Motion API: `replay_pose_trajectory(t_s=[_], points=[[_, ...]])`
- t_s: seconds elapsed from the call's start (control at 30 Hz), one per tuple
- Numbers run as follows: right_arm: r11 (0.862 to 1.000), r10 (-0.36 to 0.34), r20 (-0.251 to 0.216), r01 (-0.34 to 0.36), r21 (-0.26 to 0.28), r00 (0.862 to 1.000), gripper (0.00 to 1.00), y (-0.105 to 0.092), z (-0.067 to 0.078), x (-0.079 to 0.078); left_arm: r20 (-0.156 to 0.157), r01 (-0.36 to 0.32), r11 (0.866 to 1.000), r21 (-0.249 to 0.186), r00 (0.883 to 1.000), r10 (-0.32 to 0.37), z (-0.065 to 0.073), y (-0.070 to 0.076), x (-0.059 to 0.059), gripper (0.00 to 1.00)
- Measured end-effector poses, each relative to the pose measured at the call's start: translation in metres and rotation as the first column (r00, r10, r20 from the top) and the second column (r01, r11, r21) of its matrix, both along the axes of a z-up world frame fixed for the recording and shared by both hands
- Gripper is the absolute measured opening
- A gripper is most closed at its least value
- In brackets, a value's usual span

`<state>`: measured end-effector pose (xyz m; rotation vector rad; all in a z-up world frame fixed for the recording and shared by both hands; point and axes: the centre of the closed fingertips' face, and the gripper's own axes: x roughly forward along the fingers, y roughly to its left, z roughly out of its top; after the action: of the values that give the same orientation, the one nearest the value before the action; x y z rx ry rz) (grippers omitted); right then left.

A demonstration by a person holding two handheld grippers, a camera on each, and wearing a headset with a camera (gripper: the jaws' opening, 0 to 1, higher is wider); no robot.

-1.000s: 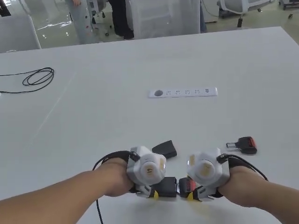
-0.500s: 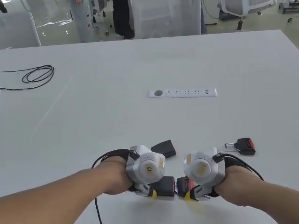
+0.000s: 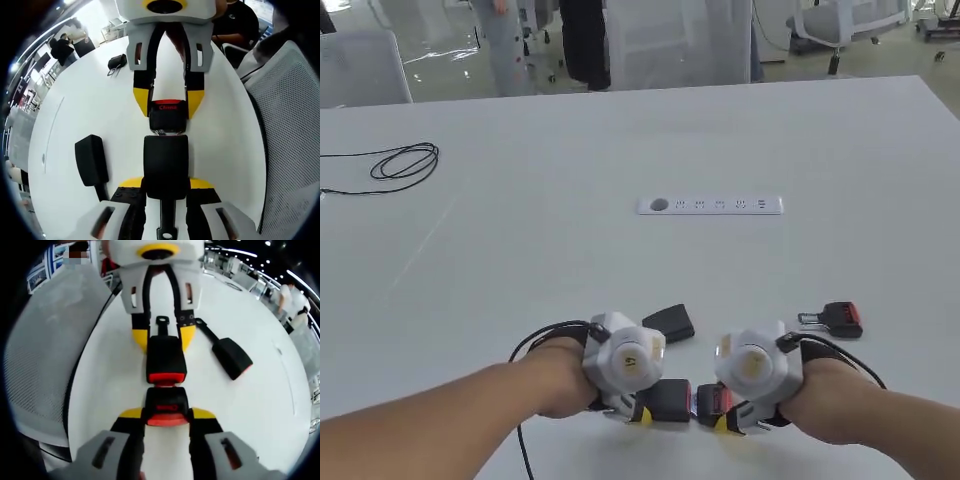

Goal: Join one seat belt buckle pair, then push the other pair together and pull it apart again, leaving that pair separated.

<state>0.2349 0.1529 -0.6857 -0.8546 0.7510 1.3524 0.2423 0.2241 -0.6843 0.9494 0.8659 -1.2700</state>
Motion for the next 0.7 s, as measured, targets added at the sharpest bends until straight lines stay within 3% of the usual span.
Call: replay_pose_trajectory(t_s=[0.7], points=[[1.000,-0.004,-0.010,0.004,-0.003,1.000,0.34,0.0003,-0.0014,0.0025,-0.011,-0.022,0.999,0.047,1.000,0.023,-0.0004,-0.0006,-0.0001,0.33]])
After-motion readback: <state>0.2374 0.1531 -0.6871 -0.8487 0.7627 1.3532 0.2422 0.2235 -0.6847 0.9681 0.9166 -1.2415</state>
